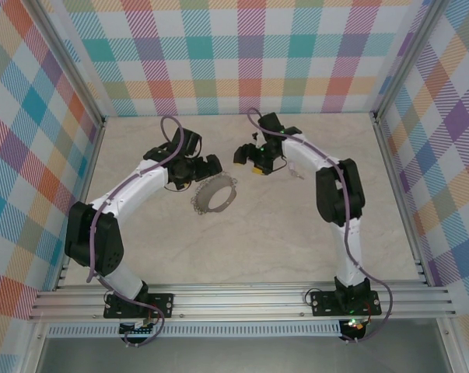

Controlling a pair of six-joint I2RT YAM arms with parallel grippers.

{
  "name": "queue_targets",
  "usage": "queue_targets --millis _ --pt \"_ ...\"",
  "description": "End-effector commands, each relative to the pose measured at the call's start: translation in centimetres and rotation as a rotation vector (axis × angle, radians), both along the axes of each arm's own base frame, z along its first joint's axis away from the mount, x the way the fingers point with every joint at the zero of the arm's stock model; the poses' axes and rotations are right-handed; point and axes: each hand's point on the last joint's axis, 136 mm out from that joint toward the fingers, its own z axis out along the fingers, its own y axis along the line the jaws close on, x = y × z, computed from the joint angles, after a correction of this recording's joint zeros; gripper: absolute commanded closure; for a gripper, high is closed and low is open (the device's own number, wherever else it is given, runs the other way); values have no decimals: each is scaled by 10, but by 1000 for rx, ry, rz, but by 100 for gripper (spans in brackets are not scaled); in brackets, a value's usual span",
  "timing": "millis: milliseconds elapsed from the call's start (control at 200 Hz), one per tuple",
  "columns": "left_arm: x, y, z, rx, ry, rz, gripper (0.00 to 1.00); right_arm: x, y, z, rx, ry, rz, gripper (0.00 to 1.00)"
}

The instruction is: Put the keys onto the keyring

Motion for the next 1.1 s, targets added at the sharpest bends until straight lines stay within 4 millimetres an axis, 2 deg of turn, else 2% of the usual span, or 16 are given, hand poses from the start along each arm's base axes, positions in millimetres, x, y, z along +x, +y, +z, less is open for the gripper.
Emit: queue_targets --millis 0,280,465,660,950,1095 --pt "-11 11 9 27 15 27 0 0 16 -4 15 36 53 23" --pt "-17 16 12 38 9 20 0 12 52 -14 60 45 113 25" --pt "-17 17 14 46 3 12 0 1 66 -26 58 84 157 26" --pt "-14 15 16 34 -10 7 0 -16 59 -36 27 108 177 28" --pt "-8 16 14 21 -23 11 0 -45 46 -26 50 122 169 30" --pt "-8 17 14 16 -29 13 0 -66 41 -23 78 142 160 31"
